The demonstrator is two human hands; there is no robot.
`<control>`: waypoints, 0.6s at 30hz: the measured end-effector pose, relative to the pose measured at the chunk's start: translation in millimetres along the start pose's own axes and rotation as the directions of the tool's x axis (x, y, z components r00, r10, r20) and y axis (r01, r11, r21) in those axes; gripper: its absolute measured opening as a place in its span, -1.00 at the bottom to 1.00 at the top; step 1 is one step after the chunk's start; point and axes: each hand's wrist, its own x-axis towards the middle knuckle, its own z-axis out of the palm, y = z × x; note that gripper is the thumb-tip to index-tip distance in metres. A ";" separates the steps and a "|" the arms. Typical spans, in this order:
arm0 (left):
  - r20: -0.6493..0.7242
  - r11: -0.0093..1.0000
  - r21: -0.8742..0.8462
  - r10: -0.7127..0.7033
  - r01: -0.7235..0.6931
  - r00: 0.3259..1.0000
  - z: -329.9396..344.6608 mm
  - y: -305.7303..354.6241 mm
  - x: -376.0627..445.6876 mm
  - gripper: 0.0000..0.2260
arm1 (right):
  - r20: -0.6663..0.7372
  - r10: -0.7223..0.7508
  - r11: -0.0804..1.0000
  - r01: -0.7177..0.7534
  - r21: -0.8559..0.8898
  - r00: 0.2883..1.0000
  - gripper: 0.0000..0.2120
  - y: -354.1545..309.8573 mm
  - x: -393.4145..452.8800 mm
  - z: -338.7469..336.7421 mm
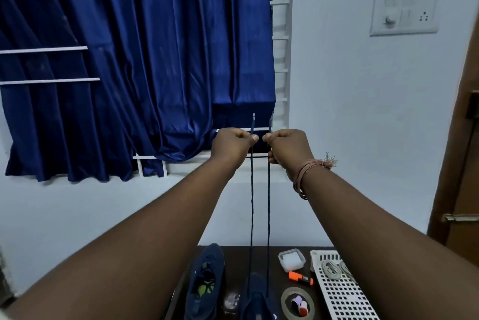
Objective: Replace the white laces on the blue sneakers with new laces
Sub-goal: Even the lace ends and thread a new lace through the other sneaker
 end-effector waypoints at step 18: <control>-0.029 1.000 -0.009 0.014 -0.014 0.999 -3.6 5.1 7.8 -0.86 | -0.019 -0.183 0.956 0.174 -0.238 0.983 -0.83 -13.5 -0.7 11.2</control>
